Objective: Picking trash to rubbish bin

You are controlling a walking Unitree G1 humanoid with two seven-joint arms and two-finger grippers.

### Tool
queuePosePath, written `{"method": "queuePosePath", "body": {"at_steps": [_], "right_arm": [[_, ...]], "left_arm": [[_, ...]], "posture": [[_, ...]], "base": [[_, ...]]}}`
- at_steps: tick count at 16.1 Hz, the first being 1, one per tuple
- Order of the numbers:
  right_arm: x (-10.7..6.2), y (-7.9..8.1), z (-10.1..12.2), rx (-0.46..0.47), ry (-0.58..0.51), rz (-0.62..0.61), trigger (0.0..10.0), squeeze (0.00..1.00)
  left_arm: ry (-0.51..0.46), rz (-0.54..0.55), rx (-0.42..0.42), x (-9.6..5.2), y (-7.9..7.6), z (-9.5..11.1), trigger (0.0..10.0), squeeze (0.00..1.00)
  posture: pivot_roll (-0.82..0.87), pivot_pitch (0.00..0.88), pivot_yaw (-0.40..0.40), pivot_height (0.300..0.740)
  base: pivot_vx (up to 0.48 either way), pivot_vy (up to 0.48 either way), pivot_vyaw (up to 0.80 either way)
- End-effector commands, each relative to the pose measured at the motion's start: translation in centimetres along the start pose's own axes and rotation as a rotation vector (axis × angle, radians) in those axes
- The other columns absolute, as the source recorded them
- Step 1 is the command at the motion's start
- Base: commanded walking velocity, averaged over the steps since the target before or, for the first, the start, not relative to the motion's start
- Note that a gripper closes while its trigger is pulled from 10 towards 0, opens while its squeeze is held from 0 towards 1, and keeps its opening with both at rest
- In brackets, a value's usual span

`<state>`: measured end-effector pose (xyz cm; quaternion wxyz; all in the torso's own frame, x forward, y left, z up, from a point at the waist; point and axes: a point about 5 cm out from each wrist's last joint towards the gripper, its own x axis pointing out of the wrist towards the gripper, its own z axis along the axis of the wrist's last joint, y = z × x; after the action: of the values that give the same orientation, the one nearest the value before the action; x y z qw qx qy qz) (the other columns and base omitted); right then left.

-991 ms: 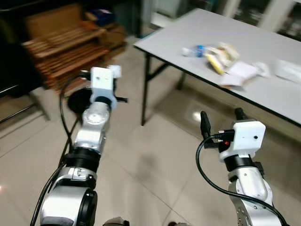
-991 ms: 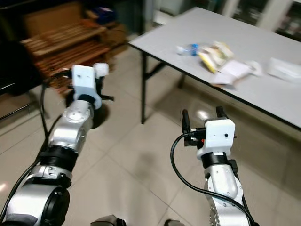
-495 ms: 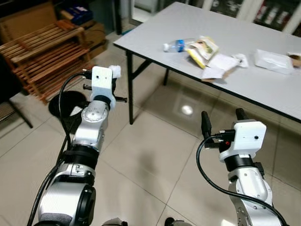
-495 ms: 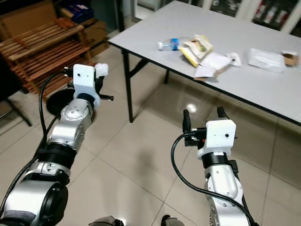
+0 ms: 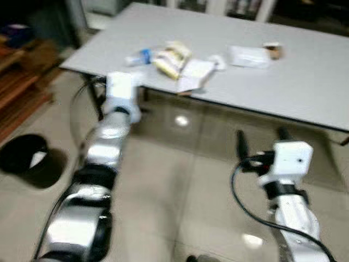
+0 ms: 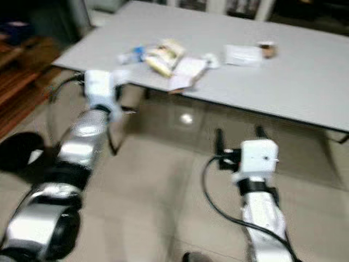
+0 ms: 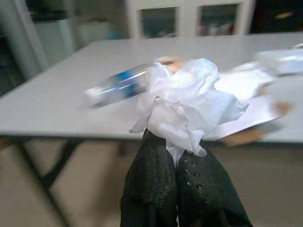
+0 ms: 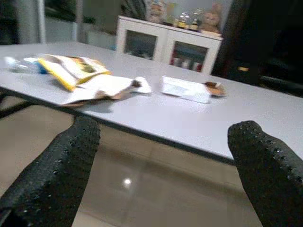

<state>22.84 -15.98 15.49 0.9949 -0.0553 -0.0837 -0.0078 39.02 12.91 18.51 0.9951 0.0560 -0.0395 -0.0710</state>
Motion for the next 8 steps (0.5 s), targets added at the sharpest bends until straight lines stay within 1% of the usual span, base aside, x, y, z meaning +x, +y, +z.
{"method": "queuePosePath", "body": {"at_steps": [1,5,8], "right_arm": [[0.08,0.40,0.34,0.005,-0.014,0.011,10.0,0.00],[0.11,0.29,0.39,0.002,-0.016,0.010,10.0,0.00],[0.11,0.26,0.39,0.000,-0.020,0.007,10.0,0.00]], "left_arm": [[-0.004,0.032,0.017,-0.01,1.49,0.17,10.0,0.00],[-0.022,0.031,0.029,0.03,1.59,0.47,10.0,0.00],[-0.007,0.002,0.040,-0.60,1.32,-0.36,10.0,0.00]], "posture": [[0.14,0.116,-0.022,0.740],[0.13,0.114,-0.023,0.740],[0.14,0.112,-0.023,0.740]], "base": [[0.379,0.000,-0.80],[0.386,0.000,-0.80],[0.385,0.000,-0.80]]}}
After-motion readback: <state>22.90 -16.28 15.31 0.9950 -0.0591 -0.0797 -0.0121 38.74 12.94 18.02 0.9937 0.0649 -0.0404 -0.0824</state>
